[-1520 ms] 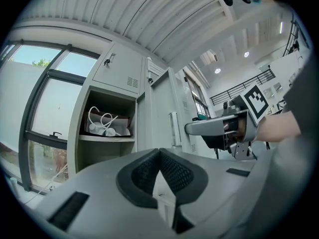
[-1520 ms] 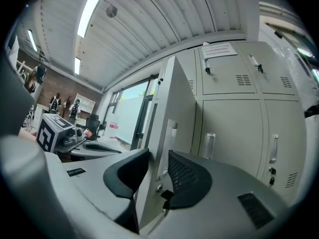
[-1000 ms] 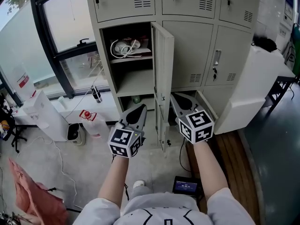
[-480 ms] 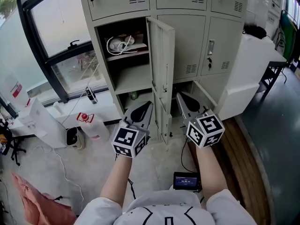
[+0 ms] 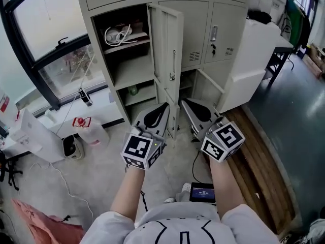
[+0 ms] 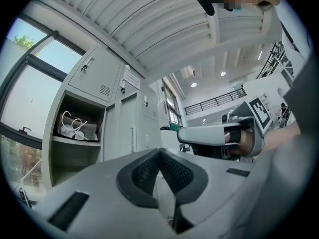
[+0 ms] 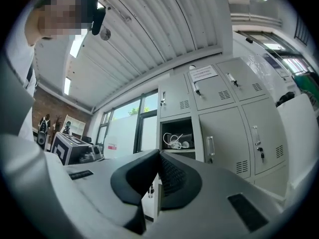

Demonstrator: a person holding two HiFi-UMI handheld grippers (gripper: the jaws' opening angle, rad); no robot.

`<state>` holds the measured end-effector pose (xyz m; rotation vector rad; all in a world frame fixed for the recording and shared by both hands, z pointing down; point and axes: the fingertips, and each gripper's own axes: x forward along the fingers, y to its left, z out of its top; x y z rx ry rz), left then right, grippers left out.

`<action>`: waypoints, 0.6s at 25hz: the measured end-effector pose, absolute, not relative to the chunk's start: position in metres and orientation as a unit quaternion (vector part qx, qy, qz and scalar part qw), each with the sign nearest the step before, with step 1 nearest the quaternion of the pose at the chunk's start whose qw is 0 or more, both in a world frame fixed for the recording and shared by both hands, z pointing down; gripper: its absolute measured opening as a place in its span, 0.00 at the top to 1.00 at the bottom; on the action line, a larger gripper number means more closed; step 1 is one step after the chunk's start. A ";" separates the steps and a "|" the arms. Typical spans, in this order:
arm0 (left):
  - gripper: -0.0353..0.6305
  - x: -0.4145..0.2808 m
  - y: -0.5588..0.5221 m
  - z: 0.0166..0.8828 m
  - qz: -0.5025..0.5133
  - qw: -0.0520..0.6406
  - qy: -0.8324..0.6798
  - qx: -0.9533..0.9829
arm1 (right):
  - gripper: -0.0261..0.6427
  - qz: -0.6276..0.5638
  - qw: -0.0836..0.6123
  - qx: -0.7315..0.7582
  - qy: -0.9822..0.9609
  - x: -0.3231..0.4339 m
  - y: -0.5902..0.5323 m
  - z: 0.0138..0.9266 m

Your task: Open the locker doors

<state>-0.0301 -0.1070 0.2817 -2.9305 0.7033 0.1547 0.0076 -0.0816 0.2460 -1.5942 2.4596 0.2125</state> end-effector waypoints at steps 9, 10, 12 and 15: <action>0.92 -0.029 -0.085 0.282 0.074 0.046 0.235 -0.968 | 0.95 0.084 0.113 -0.552 0.822 0.006 -0.045 0.255; 0.92 -0.027 -0.083 0.282 0.074 0.046 0.236 -0.968 | 0.95 0.090 0.114 -0.550 0.823 0.008 -0.042 0.255; 0.92 -0.022 -0.077 0.282 0.073 0.051 0.237 -0.967 | 0.95 0.103 0.118 -0.545 0.823 0.013 -0.036 0.255; 0.92 -0.010 -0.070 0.282 0.065 0.067 0.236 -0.967 | 0.95 0.121 0.114 -0.543 0.823 0.022 -0.030 0.253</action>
